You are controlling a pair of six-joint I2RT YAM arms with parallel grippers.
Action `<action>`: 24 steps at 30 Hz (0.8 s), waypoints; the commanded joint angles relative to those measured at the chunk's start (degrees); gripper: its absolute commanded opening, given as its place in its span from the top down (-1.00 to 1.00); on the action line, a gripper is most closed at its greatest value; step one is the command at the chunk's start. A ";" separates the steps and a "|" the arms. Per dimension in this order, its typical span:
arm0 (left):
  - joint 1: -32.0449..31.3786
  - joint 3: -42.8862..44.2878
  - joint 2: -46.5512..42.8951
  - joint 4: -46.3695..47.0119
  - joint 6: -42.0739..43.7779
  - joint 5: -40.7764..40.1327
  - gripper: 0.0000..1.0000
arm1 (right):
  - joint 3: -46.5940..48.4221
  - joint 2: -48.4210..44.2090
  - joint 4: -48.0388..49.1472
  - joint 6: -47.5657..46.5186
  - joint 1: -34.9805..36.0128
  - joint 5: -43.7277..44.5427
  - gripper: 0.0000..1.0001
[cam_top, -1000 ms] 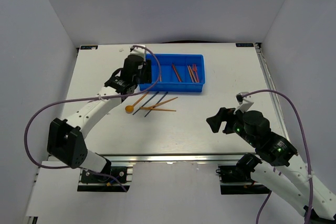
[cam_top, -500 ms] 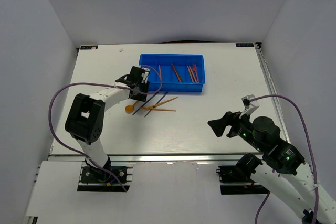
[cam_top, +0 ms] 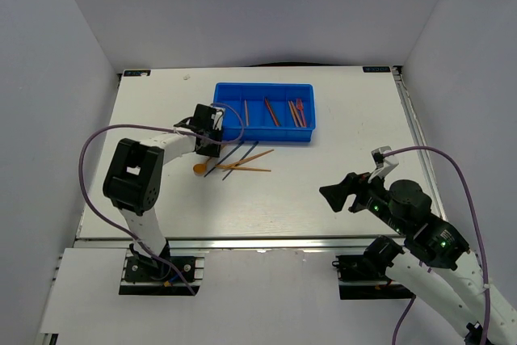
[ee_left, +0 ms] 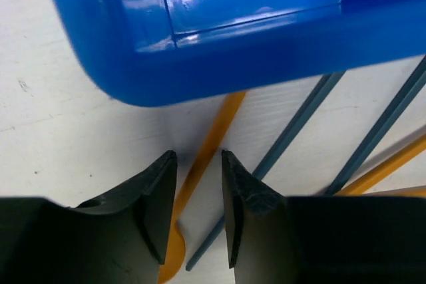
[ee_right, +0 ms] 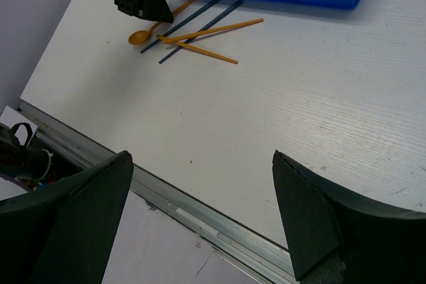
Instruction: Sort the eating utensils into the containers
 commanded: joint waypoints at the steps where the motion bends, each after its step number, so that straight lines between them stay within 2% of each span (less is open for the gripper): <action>1: 1.49 -0.86 0.41 0.30 -0.50 1.21 0.14 | 1.51 -0.66 0.71 -1.02 -0.07 0.10 -0.79; 2: 1.58 -1.12 0.41 0.48 -0.50 1.03 0.22 | 1.69 -0.66 0.71 -1.03 -0.07 0.10 -0.79; 10: 1.66 -2.27 0.33 -3.82 1.25 -2.82 0.42 | 1.51 -1.80 1.06 -0.76 -0.07 -0.34 -0.79; 12: 1.66 -2.18 -0.03 -5.49 2.31 -3.27 0.54 | 1.42 -2.24 1.15 -0.59 -0.07 -0.43 -0.79; 14: 1.66 -2.62 -0.64 -7.78 3.10 -5.38 0.63 | 1.42 -2.51 1.32 -0.50 -0.07 -0.52 -0.79; 15: 1.66 -2.97 -0.99 -8.13 3.10 -6.08 0.75 | 1.42 -2.68 1.50 -0.41 -0.07 -0.52 -0.79; 24: 1.66 -5.79 -5.30 -10.77 -0.85 -16.36 1.00 | 1.25 -2.33 2.90 -0.15 -0.07 -1.57 -0.79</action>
